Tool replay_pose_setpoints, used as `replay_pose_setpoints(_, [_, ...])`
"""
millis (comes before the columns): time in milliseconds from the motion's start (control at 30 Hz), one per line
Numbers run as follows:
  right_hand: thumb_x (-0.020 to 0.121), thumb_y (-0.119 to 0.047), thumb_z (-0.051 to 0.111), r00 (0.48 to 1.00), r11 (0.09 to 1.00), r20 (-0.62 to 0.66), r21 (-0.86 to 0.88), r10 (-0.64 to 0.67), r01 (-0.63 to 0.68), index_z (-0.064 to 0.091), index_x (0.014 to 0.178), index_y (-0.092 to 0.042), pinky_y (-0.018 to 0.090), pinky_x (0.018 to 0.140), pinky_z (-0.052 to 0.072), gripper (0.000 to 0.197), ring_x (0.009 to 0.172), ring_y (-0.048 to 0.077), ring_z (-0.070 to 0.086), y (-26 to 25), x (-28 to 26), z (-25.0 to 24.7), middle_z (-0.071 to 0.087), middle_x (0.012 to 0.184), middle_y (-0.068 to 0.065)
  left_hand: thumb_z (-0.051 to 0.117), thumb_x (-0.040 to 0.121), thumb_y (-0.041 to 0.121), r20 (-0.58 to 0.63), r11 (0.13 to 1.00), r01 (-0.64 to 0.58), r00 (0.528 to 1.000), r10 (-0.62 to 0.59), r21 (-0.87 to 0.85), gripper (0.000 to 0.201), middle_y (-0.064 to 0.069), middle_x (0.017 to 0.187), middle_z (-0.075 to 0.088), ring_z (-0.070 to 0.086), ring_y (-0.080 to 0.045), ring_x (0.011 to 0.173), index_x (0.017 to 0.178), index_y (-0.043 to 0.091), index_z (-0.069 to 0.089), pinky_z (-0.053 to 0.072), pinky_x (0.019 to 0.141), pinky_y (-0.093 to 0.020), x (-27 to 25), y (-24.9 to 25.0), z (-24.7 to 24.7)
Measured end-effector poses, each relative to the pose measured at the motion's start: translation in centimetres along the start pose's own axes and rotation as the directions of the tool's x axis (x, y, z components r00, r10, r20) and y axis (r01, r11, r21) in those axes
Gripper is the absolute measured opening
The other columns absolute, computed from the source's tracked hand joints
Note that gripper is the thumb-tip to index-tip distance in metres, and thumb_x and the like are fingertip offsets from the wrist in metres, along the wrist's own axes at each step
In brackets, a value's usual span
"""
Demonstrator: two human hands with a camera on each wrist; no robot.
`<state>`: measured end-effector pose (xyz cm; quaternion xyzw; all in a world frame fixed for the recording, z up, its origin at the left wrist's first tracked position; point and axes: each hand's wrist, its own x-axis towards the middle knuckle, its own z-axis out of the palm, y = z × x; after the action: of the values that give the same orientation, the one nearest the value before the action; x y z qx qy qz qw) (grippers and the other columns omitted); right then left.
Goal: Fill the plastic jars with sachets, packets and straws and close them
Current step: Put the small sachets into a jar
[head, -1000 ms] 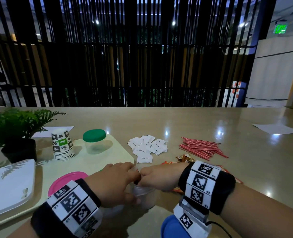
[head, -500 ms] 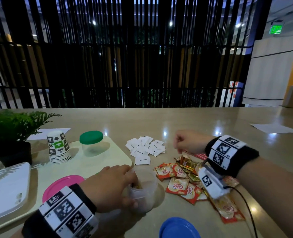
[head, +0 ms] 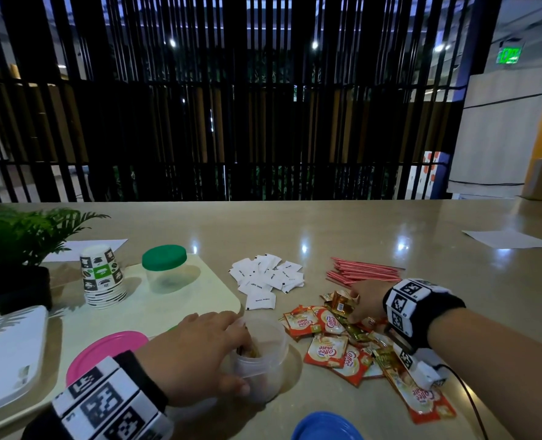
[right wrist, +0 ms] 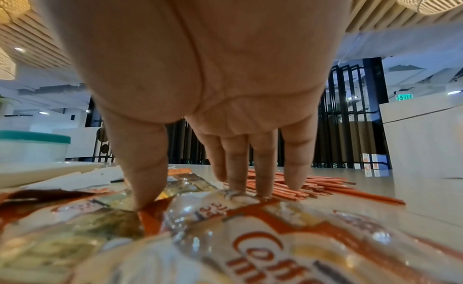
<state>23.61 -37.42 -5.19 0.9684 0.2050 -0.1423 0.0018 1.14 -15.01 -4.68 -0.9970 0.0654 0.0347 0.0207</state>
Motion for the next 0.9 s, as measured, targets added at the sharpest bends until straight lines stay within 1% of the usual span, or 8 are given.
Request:
replay_pose_setpoints(200, [0.082,-0.04,0.071,1.0,0.998,-0.016,0.057,0.007,-0.006,0.054,0.128,-0.006,0.037,0.095,0.047,0.06,0.115,0.027,0.057,0.0,0.5,0.5,0.06,0.126,0.011,0.054,0.084,0.063,-0.001,1.0,0.003,1.0,-0.003,-0.014,0.05,0.015,0.138,0.036,0.036,-0.009,0.124,0.129,0.043,0.043,0.028,0.106,-0.03,-0.1,0.0,-0.2])
replay_pose_setpoints(333, [0.079,-0.037,0.074,0.999,0.993,-0.046,0.118,0.007,-0.001,0.056,0.12,-0.007,0.032,0.086,0.047,0.054,0.098,0.018,0.056,0.1,0.4,0.4,0.062,0.117,0.008,0.042,0.075,0.075,0.016,1.0,0.003,1.0,-0.003,-0.018,0.062,0.015,0.137,0.036,0.037,-0.01,0.124,0.129,0.043,0.042,0.029,0.107,-0.031,-0.1,-0.2,0.0])
replay_pose_setpoints(400, [0.08,-0.031,0.074,0.997,0.991,-0.08,0.135,-0.015,0.026,0.059,0.103,-0.008,0.027,0.072,0.044,0.036,0.08,0.014,0.049,0.2,0.5,0.3,0.062,0.101,0.008,0.027,0.06,0.081,0.01,1.0,-0.006,1.0,0.006,0.002,0.079,0.015,0.135,0.037,0.038,-0.01,0.123,0.128,0.044,0.042,0.03,0.105,-0.03,0.1,-0.5,0.3])
replay_pose_setpoints(467, [0.081,-0.027,0.073,0.99,0.985,-0.134,0.16,-0.037,0.058,0.051,0.08,-0.014,0.024,0.062,0.039,0.025,0.067,0.011,0.043,0.4,0.6,0.2,0.053,0.081,0.001,0.022,0.055,0.081,0.007,1.0,0.0,1.0,0.0,0.007,0.084,0.014,0.134,0.038,0.038,-0.01,0.122,0.127,0.044,0.042,0.03,0.104,-0.03,0.2,-0.6,0.4])
replay_pose_setpoints(533, [0.083,-0.025,0.071,0.979,0.969,-0.195,0.227,-0.057,0.102,0.051,0.074,-0.018,0.026,0.064,0.044,0.023,0.066,0.011,0.048,0.6,0.5,0.1,0.054,0.078,-0.003,0.021,0.055,0.081,0.011,1.0,0.006,1.0,-0.006,0.009,0.085,0.014,0.135,0.038,0.038,-0.01,0.122,0.128,0.043,0.042,0.03,0.104,-0.03,0.2,-0.6,0.4])
replay_pose_setpoints(633, [0.086,-0.027,0.068,0.946,0.942,-0.303,0.272,-0.112,0.198,0.058,0.085,-0.02,0.025,0.065,0.043,0.012,0.076,0.013,0.055,0.4,-0.2,-0.7,0.06,0.088,-0.002,0.025,0.058,0.082,0.038,1.0,0.016,0.999,-0.017,0.014,0.082,0.013,0.137,0.037,0.038,-0.011,0.123,0.129,0.044,0.041,0.03,0.105,-0.031,0.2,-0.3,0.2])
replay_pose_setpoints(767, [0.089,-0.01,0.063,0.92,0.82,-0.349,0.464,-0.179,0.336,0.057,0.087,-0.017,0.023,0.054,0.049,0.009,0.055,0.008,0.06,-0.8,-1.7,-1.8,0.064,0.077,0.0,0.052,0.082,0.067,0.035,1.0,0.021,0.999,-0.022,0.016,0.057,0.012,0.14,0.036,0.037,-0.013,0.126,0.132,0.042,0.041,0.029,0.108,-0.032,0.1,0.0,-0.2])
replay_pose_setpoints(900, [0.085,0.001,0.065,0.851,0.64,-0.455,0.579,-0.261,0.506,0.064,0.085,-0.013,0.019,0.062,0.054,0.013,0.067,0.007,0.067,-3.4,-3.9,-2.5,0.069,0.079,0.004,0.055,0.084,0.064,0.018,1.0,0.012,1.0,-0.012,0.005,0.054,0.012,0.141,0.036,0.037,-0.012,0.127,0.132,0.041,0.043,0.028,0.108,-0.031,0.1,0.0,-0.1])
